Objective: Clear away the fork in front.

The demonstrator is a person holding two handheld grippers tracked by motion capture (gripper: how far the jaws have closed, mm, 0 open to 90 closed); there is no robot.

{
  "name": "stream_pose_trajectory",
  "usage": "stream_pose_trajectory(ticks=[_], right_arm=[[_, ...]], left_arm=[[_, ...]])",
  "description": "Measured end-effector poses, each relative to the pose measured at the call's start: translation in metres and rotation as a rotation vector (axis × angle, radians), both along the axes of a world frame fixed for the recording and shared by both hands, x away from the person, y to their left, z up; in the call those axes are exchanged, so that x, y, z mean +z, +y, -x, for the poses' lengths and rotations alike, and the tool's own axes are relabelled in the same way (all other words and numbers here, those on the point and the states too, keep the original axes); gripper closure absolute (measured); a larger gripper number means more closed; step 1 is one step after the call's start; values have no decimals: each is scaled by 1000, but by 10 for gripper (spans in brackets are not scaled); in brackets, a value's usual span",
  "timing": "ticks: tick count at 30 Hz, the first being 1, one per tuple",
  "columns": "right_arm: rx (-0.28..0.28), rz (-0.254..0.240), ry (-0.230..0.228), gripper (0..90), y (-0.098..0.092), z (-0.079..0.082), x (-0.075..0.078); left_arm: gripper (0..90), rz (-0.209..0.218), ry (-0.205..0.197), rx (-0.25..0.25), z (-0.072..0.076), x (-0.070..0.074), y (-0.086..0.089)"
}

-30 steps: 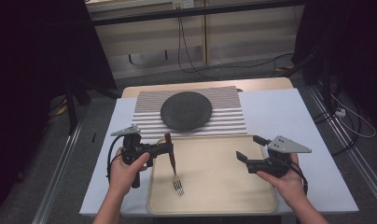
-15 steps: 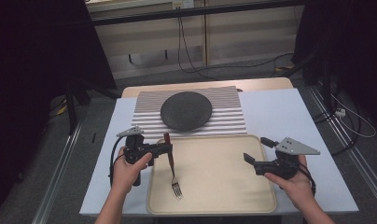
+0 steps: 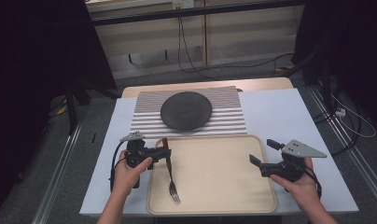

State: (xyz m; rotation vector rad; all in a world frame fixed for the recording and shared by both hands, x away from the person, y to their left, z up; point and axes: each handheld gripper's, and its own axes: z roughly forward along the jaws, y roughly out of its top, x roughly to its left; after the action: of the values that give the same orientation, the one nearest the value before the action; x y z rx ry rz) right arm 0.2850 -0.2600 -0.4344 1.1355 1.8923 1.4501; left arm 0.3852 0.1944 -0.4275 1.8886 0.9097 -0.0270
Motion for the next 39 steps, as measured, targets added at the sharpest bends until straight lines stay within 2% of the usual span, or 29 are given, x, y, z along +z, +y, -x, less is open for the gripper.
stream_pose_trajectory(ticks=[2, 10, 15, 21, 26, 29, 39], right_arm=[[-1, 0, 0, 109, 0, 0, -1], [-7, -5, -2, 109, -2, 1, -2], [-7, -9, -4, 108, -4, 2, -2], [-10, -9, -4, 107, -5, 2, -3], [-11, -9, -4, 107, -6, 2, -3], [-13, -9, -5, 107, -6, 2, -3], [-13, -11, -7, 107, -6, 2, -3]], left_arm=[[679, 4, 2, -2, 0, -2, 1], [645, -27, -5, -1, 0, -13, 3], [628, -23, 0, 15, -1, -19, 4], [615, -46, -13, 10, -2, -23, 3], [612, -57, -7, 13, -2, -26, 3], [611, -60, 4, 22, -2, -28, 4], [584, -84, 1, 57, -2, -32, 8]])
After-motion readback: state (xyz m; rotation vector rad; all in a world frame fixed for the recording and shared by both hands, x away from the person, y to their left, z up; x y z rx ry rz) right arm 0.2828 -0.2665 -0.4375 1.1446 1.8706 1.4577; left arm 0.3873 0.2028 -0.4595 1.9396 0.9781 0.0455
